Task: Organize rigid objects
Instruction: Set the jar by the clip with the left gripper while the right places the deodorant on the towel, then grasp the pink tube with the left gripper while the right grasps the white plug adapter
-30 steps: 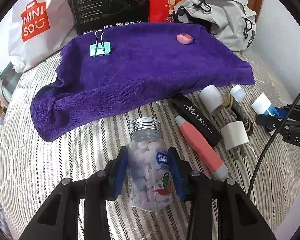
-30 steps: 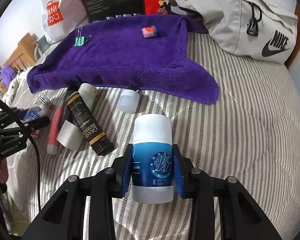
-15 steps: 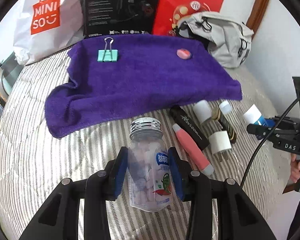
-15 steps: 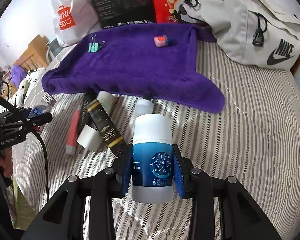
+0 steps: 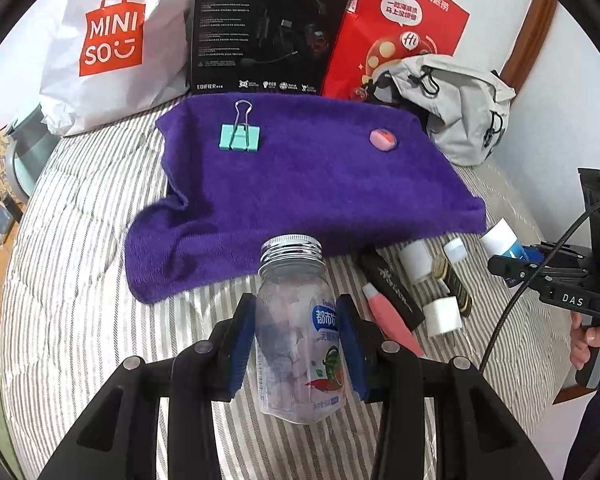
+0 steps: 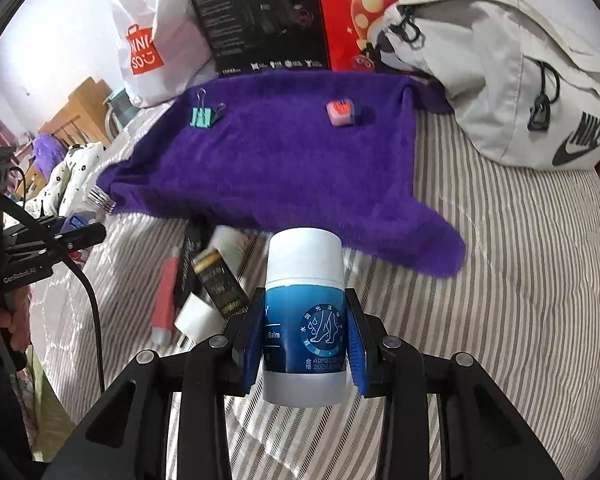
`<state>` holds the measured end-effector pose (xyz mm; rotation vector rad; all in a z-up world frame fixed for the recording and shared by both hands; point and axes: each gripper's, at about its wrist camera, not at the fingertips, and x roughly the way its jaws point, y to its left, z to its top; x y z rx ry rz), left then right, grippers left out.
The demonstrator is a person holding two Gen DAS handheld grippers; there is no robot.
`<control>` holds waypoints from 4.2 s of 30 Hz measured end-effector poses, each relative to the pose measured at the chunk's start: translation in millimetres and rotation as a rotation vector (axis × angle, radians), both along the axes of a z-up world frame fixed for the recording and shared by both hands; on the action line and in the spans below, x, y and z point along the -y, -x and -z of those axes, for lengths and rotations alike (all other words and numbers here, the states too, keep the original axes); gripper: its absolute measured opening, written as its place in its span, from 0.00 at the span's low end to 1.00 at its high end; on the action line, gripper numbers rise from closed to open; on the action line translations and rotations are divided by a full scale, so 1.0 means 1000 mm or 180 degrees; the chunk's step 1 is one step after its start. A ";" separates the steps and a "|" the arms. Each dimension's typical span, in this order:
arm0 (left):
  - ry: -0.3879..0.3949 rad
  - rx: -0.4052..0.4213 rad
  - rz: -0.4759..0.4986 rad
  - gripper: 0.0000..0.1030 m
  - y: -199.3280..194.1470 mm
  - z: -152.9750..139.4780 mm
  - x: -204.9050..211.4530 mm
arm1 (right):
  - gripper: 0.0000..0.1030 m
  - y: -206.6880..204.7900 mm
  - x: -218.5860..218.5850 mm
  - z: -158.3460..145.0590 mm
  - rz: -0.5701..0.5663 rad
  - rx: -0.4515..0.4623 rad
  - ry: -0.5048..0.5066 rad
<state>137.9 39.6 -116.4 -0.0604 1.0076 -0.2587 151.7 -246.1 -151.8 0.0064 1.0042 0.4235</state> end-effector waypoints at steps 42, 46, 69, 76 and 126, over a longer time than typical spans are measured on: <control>-0.0525 -0.0089 0.0007 0.38 -0.148 0.044 0.003 | 0.36 -0.144 -0.038 0.031 -0.0138 0.0090 0.0543; -0.0652 -0.0054 0.0064 0.38 -0.149 0.045 0.008 | 0.36 -0.141 -0.038 0.032 -0.0165 0.0169 0.0540; -0.0630 0.0175 -0.0074 0.65 -0.081 -0.003 0.004 | 0.65 -0.099 -0.022 0.008 -0.0215 0.0027 0.0551; -0.0408 0.0003 -0.0026 0.66 -0.036 0.005 0.016 | 0.65 -0.048 0.007 -0.010 0.0017 0.0075 0.0359; -0.0427 -0.0199 0.0434 0.15 0.006 0.048 0.069 | 0.23 -0.028 -0.023 0.044 0.0396 0.0170 0.0280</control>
